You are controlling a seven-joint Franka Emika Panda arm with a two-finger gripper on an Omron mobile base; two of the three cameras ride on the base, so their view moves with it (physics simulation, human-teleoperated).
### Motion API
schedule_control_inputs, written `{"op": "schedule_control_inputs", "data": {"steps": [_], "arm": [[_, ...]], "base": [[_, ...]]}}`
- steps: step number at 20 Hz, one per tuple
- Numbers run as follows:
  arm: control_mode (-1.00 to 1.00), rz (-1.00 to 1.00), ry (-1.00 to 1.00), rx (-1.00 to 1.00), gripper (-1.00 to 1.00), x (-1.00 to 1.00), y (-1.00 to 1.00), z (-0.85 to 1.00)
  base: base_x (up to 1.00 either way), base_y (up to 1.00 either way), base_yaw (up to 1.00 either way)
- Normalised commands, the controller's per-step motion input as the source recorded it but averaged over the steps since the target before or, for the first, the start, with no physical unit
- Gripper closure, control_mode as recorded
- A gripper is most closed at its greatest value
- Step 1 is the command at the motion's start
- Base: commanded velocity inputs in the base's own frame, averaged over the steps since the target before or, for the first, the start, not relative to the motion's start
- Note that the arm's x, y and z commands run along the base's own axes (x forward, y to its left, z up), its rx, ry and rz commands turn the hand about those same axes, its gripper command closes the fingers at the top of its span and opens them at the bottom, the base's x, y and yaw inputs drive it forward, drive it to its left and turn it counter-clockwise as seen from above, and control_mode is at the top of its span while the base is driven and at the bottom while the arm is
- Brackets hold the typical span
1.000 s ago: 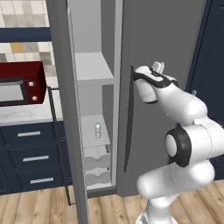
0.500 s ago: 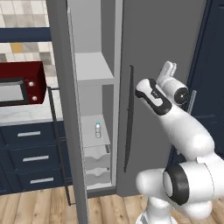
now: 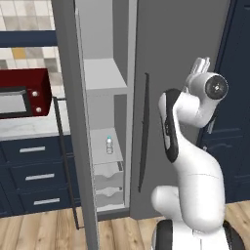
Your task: Pick up the frozen steak from the freezer, place it on any shelf in the fridge, and close the fridge and freezer doors when done.
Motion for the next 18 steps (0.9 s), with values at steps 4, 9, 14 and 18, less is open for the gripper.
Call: {"op": "schedule_control_inputs", "data": {"steps": [4,9,14,18], "arm": [[-1.00,0.00,0.25,0.00,-1.00,-1.00,0.03,0.90],[-1.00,0.08,0.01,0.02,-1.00,-0.93,0.53,-0.05],[-1.00,0.07,-0.03,0.07,-1.00,-0.75,0.64,-0.04],[-1.00,0.00,-0.08,0.01,-1.00,-1.00,0.36,-0.10]], "base": [[0.00,0.00,0.00],[0.00,0.00,0.00],[0.00,0.00,0.00],[0.00,0.00,0.00]]}}
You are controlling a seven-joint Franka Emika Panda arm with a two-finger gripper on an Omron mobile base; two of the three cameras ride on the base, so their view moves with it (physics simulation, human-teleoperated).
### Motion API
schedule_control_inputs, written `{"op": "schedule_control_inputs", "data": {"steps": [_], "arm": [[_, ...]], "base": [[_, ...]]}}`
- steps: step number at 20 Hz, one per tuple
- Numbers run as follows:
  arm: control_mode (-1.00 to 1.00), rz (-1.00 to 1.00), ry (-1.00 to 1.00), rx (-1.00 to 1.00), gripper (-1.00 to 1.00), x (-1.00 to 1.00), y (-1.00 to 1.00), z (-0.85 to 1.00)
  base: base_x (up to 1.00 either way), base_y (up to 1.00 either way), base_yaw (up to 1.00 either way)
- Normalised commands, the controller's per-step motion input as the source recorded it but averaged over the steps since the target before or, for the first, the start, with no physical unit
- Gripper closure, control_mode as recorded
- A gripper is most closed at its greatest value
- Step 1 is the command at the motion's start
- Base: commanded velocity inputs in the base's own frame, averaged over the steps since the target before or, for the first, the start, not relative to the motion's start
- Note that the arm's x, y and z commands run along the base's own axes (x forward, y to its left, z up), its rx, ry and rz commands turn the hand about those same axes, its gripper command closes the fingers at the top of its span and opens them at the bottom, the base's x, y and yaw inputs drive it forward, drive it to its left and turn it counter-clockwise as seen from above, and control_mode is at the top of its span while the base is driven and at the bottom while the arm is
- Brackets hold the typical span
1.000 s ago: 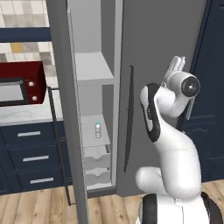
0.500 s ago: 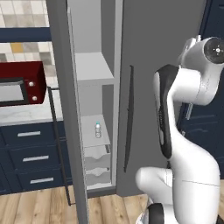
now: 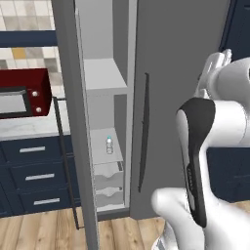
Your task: Pick up the frozen steak from the freezer, place it on any shelf in the fridge, and close the fridge and freezer doors when done.
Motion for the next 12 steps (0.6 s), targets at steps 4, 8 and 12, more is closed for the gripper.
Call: {"op": "schedule_control_inputs", "data": {"steps": [4,8,12], "arm": [[-1.00,-0.03,-0.14,0.06,-1.00,-0.79,0.86,-0.15],[-1.00,-0.10,-0.17,0.00,-1.00,-0.64,1.00,0.00],[-1.00,-0.16,-0.12,0.00,-1.00,-0.30,1.00,-0.02]], "base": [[0.00,0.00,0.00],[0.00,0.00,0.00],[0.00,0.00,0.00]]}}
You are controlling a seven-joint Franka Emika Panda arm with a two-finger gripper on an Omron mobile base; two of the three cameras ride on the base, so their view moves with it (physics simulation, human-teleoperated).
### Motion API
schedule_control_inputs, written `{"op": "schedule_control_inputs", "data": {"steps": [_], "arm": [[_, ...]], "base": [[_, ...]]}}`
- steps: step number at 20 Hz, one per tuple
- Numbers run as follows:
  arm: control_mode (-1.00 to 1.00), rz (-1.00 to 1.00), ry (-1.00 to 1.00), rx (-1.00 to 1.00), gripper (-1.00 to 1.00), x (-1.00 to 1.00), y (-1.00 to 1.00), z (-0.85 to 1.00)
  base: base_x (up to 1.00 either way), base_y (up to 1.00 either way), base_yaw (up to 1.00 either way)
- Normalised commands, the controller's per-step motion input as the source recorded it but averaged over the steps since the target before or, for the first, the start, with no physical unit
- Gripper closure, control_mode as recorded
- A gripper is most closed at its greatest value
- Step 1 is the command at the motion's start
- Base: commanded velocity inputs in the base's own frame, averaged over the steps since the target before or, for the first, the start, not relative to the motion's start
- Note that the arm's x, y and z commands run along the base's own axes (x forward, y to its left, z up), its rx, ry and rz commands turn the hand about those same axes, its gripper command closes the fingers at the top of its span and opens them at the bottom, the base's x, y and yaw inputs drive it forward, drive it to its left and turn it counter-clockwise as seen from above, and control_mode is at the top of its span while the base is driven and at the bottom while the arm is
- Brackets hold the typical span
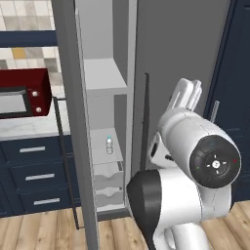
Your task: Pick up the frozen steak from the freezer, place it on any shelf in the fridge, and close the fridge and freezer doors when done.
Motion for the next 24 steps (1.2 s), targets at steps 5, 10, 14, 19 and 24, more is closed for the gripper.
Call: {"op": "schedule_control_inputs", "data": {"steps": [5,10,14,19,24], "arm": [[-1.00,-0.08,-0.05,0.00,-1.00,0.11,0.95,-0.13],[-1.00,-0.11,0.00,-0.07,-1.00,0.45,0.73,-0.05],[-1.00,-0.14,0.00,-0.03,-1.00,0.39,0.79,-0.22],[-1.00,-0.13,0.00,-0.02,-1.00,0.35,0.77,-0.21],[-1.00,-0.12,0.00,-0.05,-1.00,0.37,0.76,-0.26]], "base": [[0.00,0.00,0.00],[0.00,0.00,0.00],[0.00,0.00,0.00],[0.00,0.00,0.00],[0.00,0.00,0.00]]}}
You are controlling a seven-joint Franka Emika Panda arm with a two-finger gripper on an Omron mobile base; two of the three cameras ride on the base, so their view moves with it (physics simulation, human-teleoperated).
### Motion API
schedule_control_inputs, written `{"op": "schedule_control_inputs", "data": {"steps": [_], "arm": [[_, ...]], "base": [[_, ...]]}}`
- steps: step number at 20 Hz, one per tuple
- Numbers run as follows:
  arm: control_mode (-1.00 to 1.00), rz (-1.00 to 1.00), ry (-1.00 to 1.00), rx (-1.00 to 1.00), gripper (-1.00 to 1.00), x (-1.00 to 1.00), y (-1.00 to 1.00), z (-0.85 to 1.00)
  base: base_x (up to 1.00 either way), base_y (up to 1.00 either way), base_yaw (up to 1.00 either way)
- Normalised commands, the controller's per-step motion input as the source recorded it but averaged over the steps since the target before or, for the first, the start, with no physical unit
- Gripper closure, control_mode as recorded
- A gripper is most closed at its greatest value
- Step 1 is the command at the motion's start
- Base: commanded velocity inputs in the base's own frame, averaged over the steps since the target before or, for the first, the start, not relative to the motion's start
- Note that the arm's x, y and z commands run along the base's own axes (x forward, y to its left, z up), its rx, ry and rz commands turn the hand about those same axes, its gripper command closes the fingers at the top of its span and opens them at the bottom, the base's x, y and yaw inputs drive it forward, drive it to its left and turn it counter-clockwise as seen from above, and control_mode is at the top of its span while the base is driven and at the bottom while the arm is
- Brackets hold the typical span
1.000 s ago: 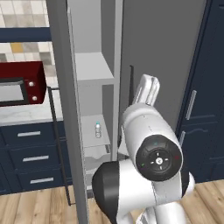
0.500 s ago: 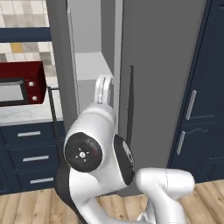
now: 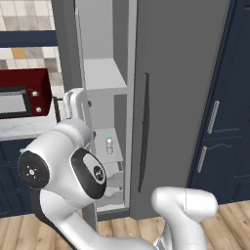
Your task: Pick up the frozen steak from the freezer, place it on any shelf in the fridge, and close the fridge and freezer doors when done.
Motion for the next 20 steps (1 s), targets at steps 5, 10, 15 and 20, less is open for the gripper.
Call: {"op": "schedule_control_inputs", "data": {"steps": [5,10,15,20], "arm": [[-1.00,-0.12,0.00,-0.05,-1.00,0.37,0.70,-0.21],[-1.00,-0.14,0.00,-0.02,-1.00,0.53,0.52,-0.14],[-1.00,-0.15,0.00,-0.01,-1.00,0.59,0.38,-0.21],[-1.00,-0.22,0.00,-0.01,-1.00,0.65,0.31,-0.27]], "base": [[0.00,0.00,0.00],[0.00,0.00,0.00],[0.00,0.00,0.00],[0.00,0.00,0.00]]}}
